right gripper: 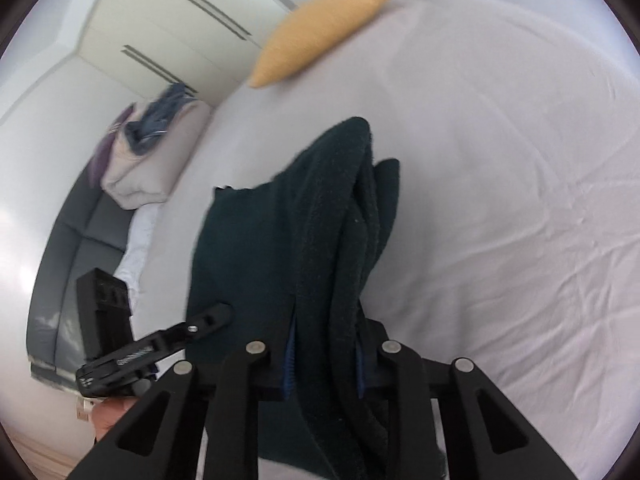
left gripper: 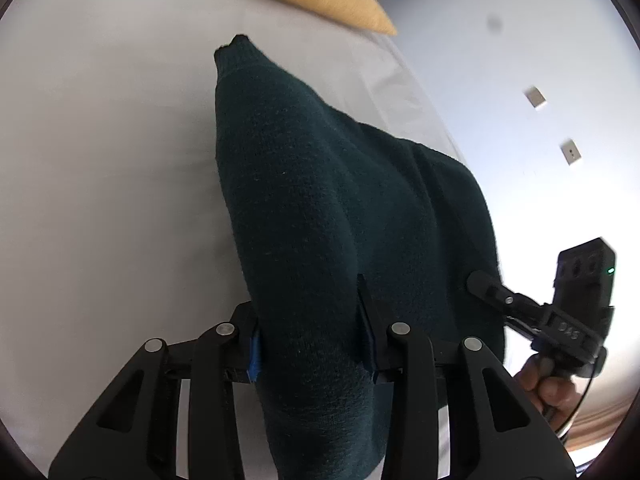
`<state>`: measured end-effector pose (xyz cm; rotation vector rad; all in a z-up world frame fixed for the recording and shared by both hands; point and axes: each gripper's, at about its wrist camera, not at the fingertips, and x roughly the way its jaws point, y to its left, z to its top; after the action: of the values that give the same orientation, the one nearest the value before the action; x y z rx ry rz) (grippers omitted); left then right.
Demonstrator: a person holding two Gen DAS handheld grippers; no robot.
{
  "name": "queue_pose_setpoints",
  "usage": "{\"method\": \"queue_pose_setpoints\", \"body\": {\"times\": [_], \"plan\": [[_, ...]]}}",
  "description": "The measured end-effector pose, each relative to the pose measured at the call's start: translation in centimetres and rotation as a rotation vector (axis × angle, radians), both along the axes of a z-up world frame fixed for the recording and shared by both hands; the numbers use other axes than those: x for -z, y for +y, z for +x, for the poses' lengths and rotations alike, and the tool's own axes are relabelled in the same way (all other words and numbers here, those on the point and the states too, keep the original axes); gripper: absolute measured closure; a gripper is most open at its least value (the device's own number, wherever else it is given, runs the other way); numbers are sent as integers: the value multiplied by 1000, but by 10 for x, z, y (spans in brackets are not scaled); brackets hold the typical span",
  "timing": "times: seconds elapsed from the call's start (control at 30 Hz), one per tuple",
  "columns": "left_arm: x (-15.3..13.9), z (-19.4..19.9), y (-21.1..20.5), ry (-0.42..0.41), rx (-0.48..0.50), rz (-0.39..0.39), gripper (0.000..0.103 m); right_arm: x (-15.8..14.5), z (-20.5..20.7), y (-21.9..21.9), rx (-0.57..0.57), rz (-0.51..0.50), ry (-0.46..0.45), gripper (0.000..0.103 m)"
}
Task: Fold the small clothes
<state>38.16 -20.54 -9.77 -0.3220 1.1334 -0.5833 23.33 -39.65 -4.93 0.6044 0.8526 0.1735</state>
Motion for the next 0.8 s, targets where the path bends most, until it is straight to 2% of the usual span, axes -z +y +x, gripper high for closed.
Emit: {"method": "queue_pose_setpoints", "body": {"times": [0.1, 0.2, 0.37, 0.47, 0.53, 0.57, 0.63, 0.7, 0.8], "plan": [[-29, -25, 24, -37, -7, 9, 69, -17, -22, 23, -35, 35, -25, 79], [-55, -61, 56, -83, -13, 44, 69, -22, -46, 53, -79, 97, -48, 79], [-72, -127, 104, -127, -28, 162, 68, 10, -87, 109, -150, 156, -4, 79], [-50, -151, 127, -85, -52, 191, 68, 39, -104, 128, -155, 161, 54, 79], [-13, -162, 131, -23, -51, 237, 67, 65, -110, 135, -140, 125, 104, 79], [1, -165, 132, -10, -61, 253, 63, 80, -112, 134, -111, 103, 133, 79], [10, -174, 131, -71, -82, 259, 58, 96, -116, 124, -92, 154, 132, 77], [4, -180, 125, -100, -89, 290, 57, 103, -120, 117, -70, 189, 122, 74], [-2, -184, 117, -139, -88, 368, 54, 100, -128, 116, -72, 162, 114, 73]]}}
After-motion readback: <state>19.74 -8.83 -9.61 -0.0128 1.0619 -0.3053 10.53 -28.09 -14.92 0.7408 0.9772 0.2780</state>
